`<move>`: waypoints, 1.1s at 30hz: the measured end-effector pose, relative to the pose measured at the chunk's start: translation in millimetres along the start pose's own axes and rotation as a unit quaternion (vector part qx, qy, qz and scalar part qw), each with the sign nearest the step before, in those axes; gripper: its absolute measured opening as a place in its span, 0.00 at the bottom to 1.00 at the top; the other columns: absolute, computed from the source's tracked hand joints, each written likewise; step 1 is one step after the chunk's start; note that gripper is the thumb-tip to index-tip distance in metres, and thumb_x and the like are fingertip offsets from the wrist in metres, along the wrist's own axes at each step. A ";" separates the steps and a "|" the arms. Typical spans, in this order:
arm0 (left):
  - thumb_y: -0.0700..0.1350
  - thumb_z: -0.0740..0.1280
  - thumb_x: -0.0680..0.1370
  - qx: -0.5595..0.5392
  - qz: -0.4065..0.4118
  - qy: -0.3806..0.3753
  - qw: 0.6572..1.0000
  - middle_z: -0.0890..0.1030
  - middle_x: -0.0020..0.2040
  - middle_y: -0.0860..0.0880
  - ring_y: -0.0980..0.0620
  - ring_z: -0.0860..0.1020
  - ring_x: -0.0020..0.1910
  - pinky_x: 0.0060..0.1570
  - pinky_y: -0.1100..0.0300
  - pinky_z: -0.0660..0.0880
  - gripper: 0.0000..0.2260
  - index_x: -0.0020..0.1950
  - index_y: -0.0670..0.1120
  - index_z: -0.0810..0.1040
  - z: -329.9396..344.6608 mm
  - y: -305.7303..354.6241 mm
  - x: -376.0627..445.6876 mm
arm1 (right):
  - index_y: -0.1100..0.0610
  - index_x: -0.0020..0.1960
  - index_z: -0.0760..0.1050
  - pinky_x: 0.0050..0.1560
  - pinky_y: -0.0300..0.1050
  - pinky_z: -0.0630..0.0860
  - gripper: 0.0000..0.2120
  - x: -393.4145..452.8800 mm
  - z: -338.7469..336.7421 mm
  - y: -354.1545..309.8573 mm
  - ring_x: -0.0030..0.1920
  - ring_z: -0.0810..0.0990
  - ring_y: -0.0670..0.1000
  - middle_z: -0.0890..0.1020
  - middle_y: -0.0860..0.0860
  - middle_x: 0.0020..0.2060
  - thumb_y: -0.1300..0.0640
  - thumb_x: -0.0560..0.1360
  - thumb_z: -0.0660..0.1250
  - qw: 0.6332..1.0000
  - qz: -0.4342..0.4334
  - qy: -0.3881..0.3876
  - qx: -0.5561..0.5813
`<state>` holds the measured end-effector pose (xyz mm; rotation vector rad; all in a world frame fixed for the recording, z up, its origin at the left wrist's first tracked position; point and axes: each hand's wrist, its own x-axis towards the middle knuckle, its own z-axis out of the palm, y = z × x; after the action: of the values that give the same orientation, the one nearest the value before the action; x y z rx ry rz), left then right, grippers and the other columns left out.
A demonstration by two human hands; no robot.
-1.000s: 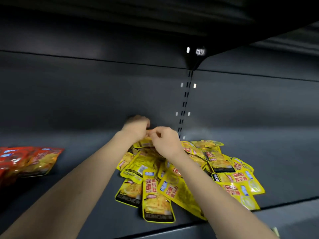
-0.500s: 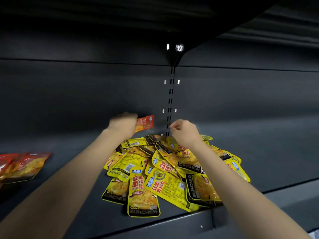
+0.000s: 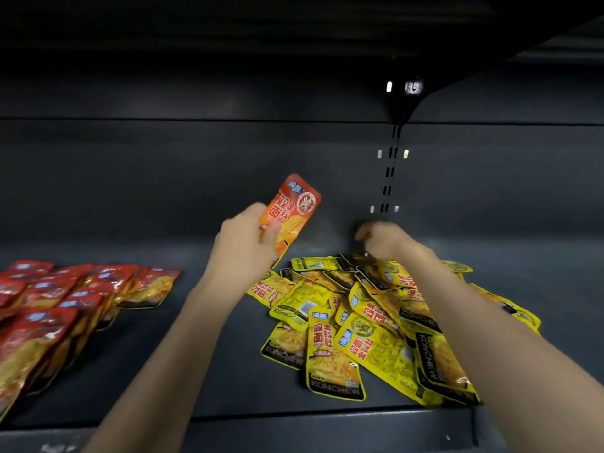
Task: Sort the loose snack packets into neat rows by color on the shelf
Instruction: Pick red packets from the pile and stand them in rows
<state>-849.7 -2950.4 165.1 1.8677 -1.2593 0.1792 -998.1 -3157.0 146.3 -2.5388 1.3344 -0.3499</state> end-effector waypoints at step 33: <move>0.45 0.63 0.80 -0.207 -0.141 0.049 0.967 0.82 0.42 0.46 0.46 0.80 0.45 0.44 0.52 0.74 0.06 0.44 0.47 0.76 1.0 -45.5 -48.2 | 0.56 0.48 0.63 0.33 0.44 0.62 0.07 -28.6 -19.5 -35.7 0.34 0.70 0.55 0.70 0.51 0.32 0.60 0.77 0.61 0.947 -0.086 0.251 0.183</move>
<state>-836.2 -2911.8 112.8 1.6245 -0.8708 -0.1346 -992.8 -3115.9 173.7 -2.3264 1.0549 -1.2256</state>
